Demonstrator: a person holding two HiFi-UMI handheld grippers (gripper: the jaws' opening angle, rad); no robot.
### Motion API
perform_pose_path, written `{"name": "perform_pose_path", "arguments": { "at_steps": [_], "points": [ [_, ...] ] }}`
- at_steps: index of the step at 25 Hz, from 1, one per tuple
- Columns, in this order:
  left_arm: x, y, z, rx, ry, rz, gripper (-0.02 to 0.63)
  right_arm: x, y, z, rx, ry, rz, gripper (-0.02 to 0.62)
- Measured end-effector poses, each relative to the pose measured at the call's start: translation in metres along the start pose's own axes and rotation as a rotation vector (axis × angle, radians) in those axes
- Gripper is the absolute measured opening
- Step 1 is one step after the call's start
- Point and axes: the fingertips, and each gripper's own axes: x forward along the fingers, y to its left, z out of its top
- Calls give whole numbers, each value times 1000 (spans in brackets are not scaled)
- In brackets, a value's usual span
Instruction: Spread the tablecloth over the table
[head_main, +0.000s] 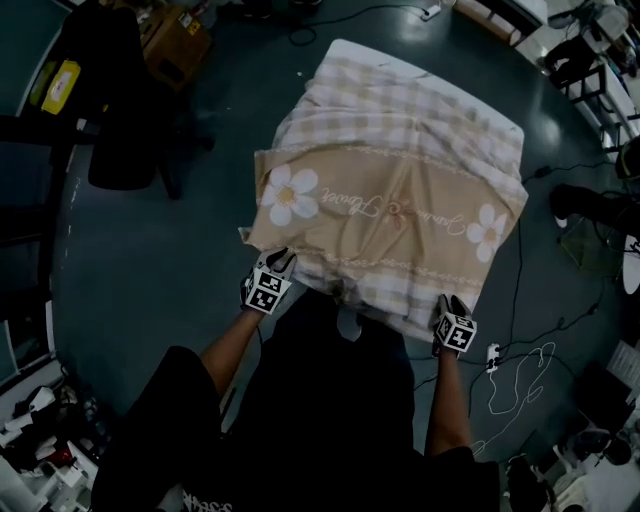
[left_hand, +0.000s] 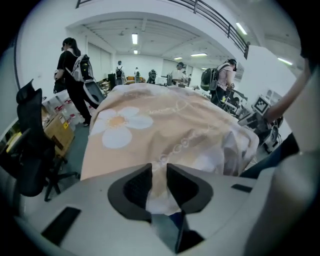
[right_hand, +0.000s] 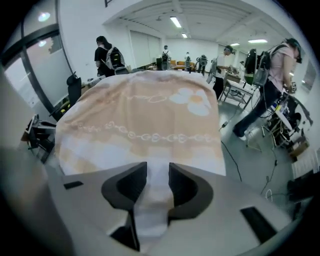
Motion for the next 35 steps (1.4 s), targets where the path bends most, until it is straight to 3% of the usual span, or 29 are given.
{"name": "perform_pose_path", "arguments": {
  "at_steps": [6,13,15,17,21,23,26,30,35],
  "points": [
    [-20,29,-12,-46,99,-13,77,-16,-17,-23,41,3,-28,158],
    [-25,11,-45,-23,221,-16,75,-31,-15,-49,76,-13,-48,156],
    [-32,5,-49,-55,194,-4,75,-33,-15,-50,69,-3,-33,155],
    [-38,5,-28,-70,99,26,75,-37,-15,-34,37,-24,-16,155],
    [-25,0,29,-9,-43,17,75,-26,-7,26,-30,-154,24,149],
    [-10,-5,50,9,-74,-10,75,-8,0,35,-71,-118,33,150],
    [12,-8,66,33,-59,-39,75,8,-5,28,-77,-45,22,166],
    [18,-9,37,15,-10,-62,69,-8,-25,-3,67,-75,-32,223],
    [10,-19,27,-18,3,-67,71,-14,-25,-7,75,-89,-42,198]
  ]
}}
